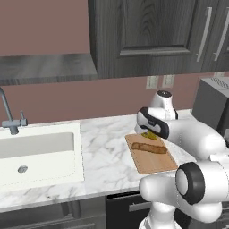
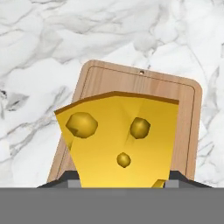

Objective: Retrieve the sausage and cheese from the fridge and place them on the cutting board on the counter.

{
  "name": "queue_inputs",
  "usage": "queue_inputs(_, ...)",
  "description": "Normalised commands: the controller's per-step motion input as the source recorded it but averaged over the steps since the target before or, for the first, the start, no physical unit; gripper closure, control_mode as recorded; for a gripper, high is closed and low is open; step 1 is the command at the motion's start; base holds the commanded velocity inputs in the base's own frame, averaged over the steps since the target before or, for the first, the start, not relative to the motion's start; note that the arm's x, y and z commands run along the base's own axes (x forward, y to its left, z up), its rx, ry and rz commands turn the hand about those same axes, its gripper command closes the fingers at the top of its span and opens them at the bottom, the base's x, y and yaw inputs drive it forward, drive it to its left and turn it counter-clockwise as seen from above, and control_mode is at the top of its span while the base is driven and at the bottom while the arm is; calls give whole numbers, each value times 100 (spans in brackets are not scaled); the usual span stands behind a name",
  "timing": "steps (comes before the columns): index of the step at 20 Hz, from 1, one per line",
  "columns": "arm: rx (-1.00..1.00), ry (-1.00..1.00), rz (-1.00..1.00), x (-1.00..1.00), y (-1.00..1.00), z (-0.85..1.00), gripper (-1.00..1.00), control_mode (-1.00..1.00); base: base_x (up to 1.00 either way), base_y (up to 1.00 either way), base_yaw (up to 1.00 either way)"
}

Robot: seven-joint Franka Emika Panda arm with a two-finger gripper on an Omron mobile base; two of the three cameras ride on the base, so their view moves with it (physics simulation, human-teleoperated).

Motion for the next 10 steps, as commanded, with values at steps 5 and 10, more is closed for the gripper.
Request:
queue_inputs(5, 0, 3, 0, 47, -16, -26, 100, -100, 0, 0, 0)
queue_inputs(10, 0, 0, 0, 13, -25, -44, 100, -100, 0, 0, 0)
